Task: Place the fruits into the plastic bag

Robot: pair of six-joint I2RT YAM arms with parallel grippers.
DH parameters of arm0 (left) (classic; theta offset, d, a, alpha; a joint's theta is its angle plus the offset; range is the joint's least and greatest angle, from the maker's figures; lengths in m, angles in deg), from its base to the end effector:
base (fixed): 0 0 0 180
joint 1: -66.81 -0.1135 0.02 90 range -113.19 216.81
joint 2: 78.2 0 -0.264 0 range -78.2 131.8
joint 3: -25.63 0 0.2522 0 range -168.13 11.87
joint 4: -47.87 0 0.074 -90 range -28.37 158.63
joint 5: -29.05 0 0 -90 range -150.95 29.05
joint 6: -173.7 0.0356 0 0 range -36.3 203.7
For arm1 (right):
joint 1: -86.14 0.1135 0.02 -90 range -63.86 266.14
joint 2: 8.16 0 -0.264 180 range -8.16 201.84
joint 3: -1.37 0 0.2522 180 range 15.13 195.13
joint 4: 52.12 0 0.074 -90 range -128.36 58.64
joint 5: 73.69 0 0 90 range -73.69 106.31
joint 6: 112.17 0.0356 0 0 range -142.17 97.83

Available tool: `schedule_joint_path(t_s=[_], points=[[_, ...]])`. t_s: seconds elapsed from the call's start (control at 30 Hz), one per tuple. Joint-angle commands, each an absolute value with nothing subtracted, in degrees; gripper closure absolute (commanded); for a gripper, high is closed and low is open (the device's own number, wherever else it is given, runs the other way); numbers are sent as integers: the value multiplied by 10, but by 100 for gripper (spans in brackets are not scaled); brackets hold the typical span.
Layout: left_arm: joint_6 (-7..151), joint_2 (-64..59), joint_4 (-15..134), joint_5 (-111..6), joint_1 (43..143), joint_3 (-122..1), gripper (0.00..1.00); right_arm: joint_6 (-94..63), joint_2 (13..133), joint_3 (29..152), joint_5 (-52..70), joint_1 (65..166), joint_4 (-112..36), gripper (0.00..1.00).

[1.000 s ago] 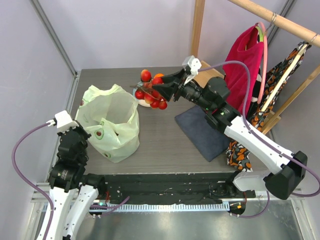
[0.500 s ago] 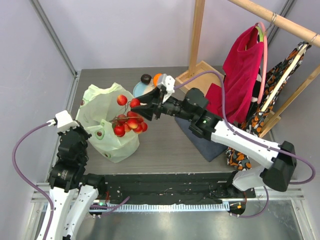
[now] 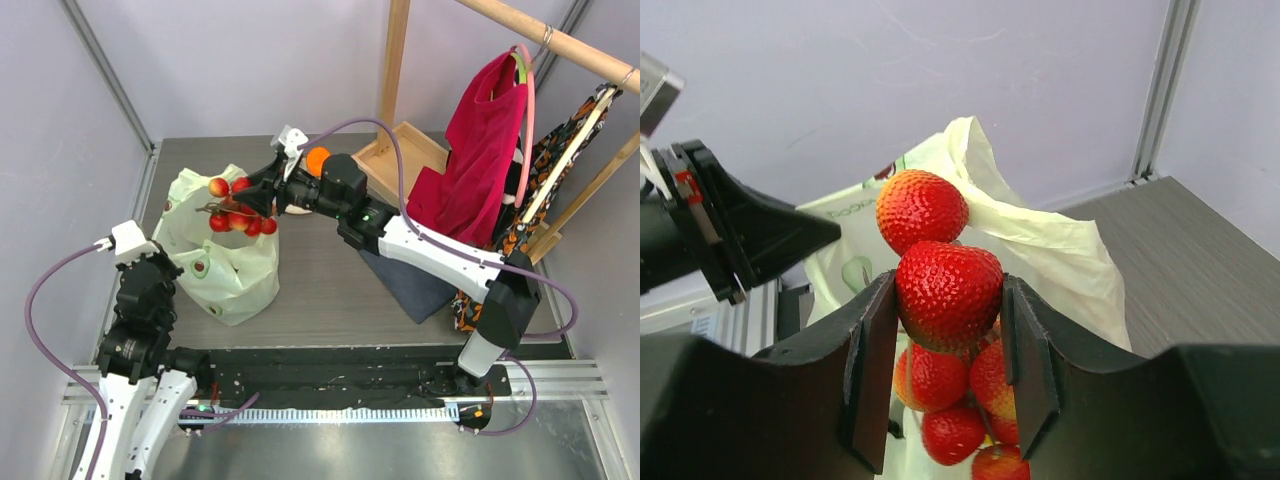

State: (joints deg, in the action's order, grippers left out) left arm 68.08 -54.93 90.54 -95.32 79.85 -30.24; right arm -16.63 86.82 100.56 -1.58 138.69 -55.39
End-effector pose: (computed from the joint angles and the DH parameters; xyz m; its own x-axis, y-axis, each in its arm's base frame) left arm 0.0939 -0.0011 0.3356 -0.0684 -0.2123 -0.9748 -0.3880 0.9058 -0.1700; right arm 0.2354 0.3253 0.4091 -0.0120 0.1354 -0.9907 -0.9439 0.3253 0.0559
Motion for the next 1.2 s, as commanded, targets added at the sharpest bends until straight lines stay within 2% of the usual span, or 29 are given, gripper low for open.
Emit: schedule_joint_path(t_s=[0.0, 0.3, 0.43, 0.77, 1.0, 1.17], points=[[684, -542, 871, -944, 796, -313, 100, -136, 893, 1069, -7, 1397, -602, 99], [683, -541, 870, -940, 796, -314, 100, -127, 984, 1151, 7, 1407, -596, 99], [683, -543, 870, -939, 796, -314, 100, -144, 1029, 1197, 17, 1407, -550, 99], [683, -546, 871, -938, 796, -314, 100, -146, 1039, 1167, 44, 1419, -513, 99], [683, -549, 872, -936, 796, -314, 100, -158, 1098, 1253, 94, 1419, -390, 99], [682, -555, 872, -939, 796, -312, 100, -145, 1125, 1262, 109, 1422, -347, 99]])
